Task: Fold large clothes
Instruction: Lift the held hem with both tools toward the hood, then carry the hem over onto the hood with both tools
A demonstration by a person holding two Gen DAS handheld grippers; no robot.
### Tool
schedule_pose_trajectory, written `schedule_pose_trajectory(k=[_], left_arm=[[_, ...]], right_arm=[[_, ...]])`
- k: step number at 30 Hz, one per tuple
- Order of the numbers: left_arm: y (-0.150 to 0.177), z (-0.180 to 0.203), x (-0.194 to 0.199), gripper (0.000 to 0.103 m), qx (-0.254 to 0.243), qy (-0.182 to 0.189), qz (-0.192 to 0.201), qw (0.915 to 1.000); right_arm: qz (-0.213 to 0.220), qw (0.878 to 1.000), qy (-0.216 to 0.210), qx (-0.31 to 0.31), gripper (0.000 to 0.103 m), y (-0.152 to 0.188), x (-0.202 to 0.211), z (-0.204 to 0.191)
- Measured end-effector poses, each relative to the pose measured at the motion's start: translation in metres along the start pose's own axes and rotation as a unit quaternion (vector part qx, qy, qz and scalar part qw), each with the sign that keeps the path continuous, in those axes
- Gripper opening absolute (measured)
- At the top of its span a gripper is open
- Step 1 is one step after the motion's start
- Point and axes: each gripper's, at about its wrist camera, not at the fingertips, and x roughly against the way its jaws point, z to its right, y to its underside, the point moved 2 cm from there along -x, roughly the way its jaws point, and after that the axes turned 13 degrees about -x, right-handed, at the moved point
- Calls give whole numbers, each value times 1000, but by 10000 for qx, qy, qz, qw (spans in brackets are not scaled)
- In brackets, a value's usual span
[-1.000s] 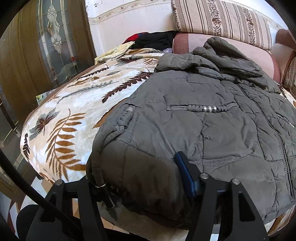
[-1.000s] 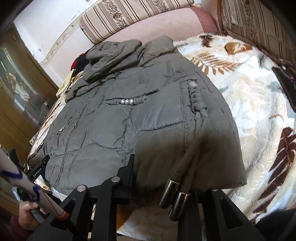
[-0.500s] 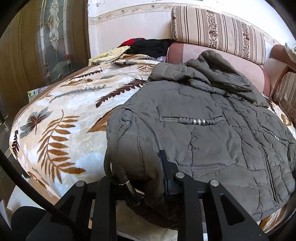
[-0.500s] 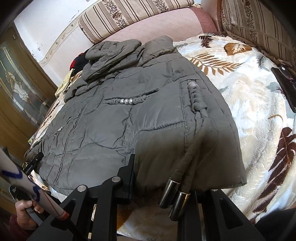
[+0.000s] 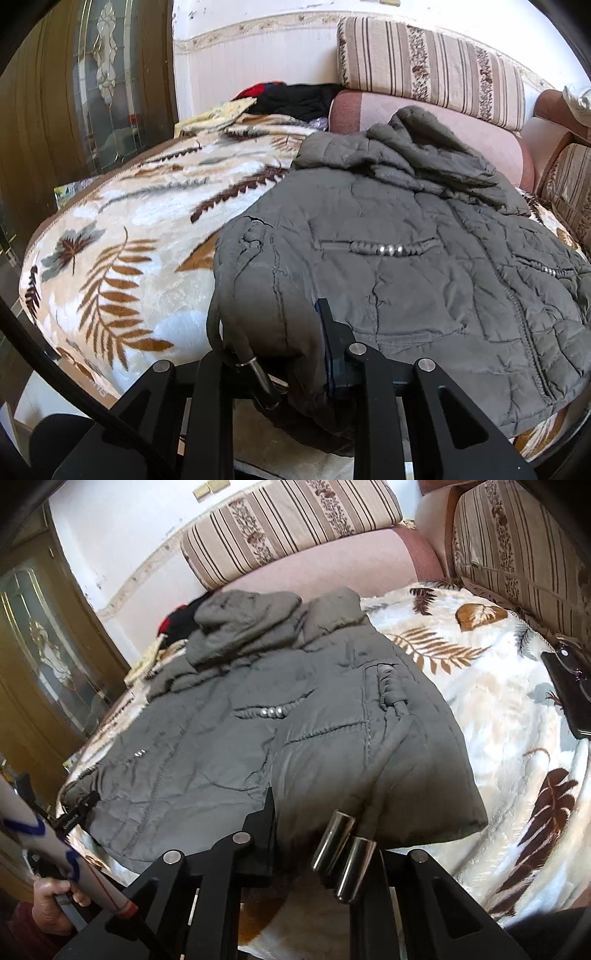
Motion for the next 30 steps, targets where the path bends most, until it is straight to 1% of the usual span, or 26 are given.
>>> schedule_pose_trajectory(k=[4,12,16,20,25,30], left_arm=[[-8,2,13,22,-45,12,201,9998],[-11,-7,25,22,90,109,273,9995],[-18,-11,28,22,90,165,308,9994],[-33,-16,34,22,5,222,448,9987],[-48,-18,37,22,-7,274,491,9984],[-58,-17,40,22,-59,252,538,9982]], right_arm=[[154,9998,-53,78,16,0,12,-4],[268,9992,-169,230,15,8,35,-12],[266,9991,-180,259,15,8,37,-12],[314,9987,-308,254,15,-2,44,-17],[416,9976,-439,348,15,-20,52,-28],[494,9966,-591,305,15,-34,58,-35]])
